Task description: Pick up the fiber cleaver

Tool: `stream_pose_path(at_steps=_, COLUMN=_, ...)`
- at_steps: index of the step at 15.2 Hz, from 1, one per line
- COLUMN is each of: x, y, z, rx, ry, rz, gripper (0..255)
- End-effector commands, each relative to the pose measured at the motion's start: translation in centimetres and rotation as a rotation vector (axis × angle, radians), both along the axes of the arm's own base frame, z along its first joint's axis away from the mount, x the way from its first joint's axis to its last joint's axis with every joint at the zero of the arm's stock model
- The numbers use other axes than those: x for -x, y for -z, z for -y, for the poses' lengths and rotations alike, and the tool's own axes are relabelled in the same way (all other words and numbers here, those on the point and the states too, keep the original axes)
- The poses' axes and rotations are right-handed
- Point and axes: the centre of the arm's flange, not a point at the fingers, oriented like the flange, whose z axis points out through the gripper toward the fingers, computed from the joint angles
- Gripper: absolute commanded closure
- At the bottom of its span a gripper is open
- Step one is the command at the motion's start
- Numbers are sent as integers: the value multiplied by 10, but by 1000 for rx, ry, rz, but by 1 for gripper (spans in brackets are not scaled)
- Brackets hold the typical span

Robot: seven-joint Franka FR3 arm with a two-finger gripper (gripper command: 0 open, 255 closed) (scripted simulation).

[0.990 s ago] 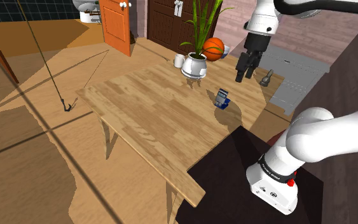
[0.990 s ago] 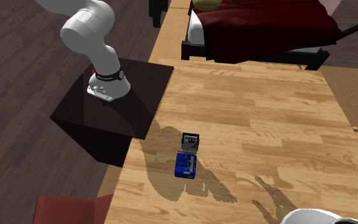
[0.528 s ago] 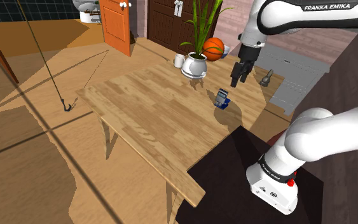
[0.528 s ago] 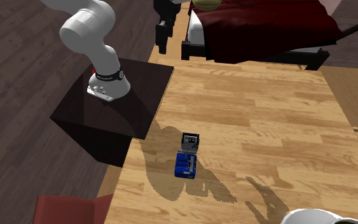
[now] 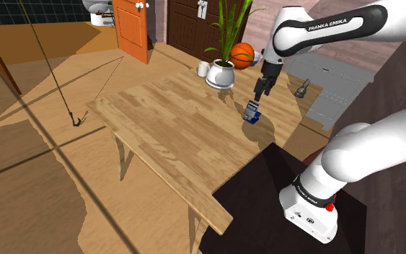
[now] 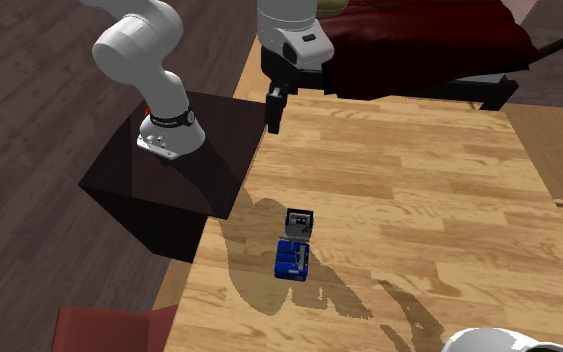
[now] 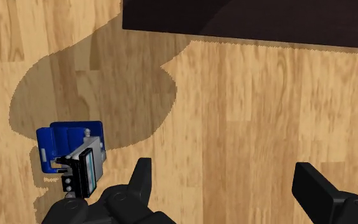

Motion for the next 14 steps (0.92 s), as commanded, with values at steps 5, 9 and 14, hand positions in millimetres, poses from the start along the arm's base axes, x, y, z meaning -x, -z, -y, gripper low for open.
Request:
stream_pose_path(at_steps=5, x=-30, y=46, z=48, rx=42, ry=-16, rz=23, gripper=0)
stream_pose_path(at_steps=9, x=-54, y=74, z=81, rx=69, ry=-26, rz=38, gripper=0)
stream_pose_path(at_steps=14, x=-84, y=107, z=122, rx=103, ry=-39, rz=56, gripper=0)
